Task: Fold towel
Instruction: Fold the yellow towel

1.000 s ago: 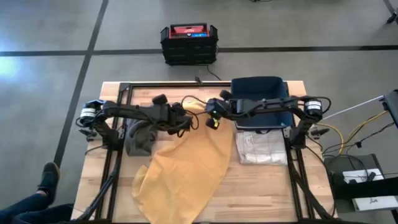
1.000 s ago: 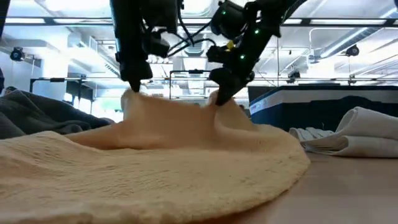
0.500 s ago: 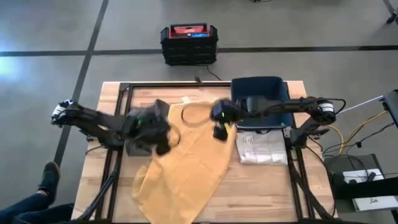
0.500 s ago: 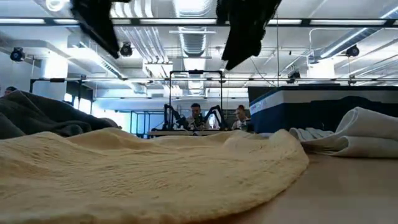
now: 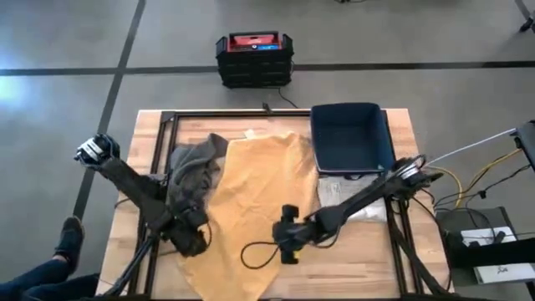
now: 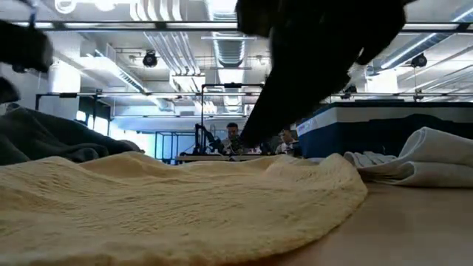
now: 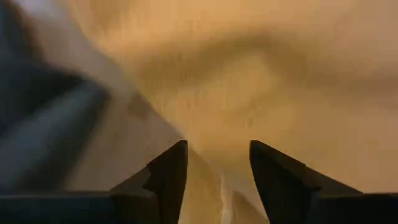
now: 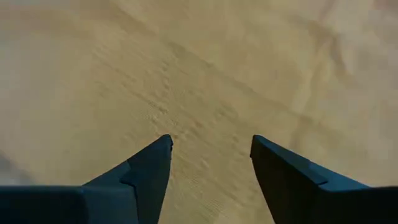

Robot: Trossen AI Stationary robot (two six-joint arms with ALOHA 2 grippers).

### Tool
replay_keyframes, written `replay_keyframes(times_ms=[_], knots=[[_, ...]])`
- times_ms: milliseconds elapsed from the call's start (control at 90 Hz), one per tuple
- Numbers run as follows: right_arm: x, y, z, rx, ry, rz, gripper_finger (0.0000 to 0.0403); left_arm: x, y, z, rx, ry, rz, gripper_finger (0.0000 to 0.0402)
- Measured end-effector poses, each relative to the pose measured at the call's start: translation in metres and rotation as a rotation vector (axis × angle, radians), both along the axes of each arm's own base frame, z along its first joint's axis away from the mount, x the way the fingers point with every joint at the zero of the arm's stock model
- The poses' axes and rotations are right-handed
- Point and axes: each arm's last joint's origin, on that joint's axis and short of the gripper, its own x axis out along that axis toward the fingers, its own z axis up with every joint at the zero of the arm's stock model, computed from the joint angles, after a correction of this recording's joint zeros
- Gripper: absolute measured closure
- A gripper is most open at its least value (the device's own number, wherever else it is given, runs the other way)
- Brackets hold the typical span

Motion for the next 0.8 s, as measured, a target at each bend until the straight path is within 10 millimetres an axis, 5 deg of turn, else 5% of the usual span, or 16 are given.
replay_keyframes(times_ms=[122, 333, 489, 633, 800], knots=[[-0.001, 0.006, -0.018, -0.006, 0.115, 0.020, 0.0227, 0.003, -0.017, -0.017, -0.091, -0.014, 0.042, 0.0274], [-0.019, 0.006, -0.012, -0.107, 0.310, 0.194, 0.0257, 0.035, -0.067, -0.037, -0.389, -0.231, 0.096, 0.0304], [-0.027, -0.012, 0.000, -0.212, 0.400, 0.269, 0.0276, 0.070, -0.094, -0.044, -0.402, -0.320, 0.059, 0.0323], [-0.022, -0.028, 0.035, -0.191, 0.344, 0.205, 0.0291, 0.090, -0.101, -0.019, -0.323, -0.255, -0.053, 0.0334], [-0.021, -0.026, 0.076, -0.067, 0.171, 0.121, 0.0304, 0.085, -0.096, 0.046, -0.116, -0.172, -0.103, 0.0342]])
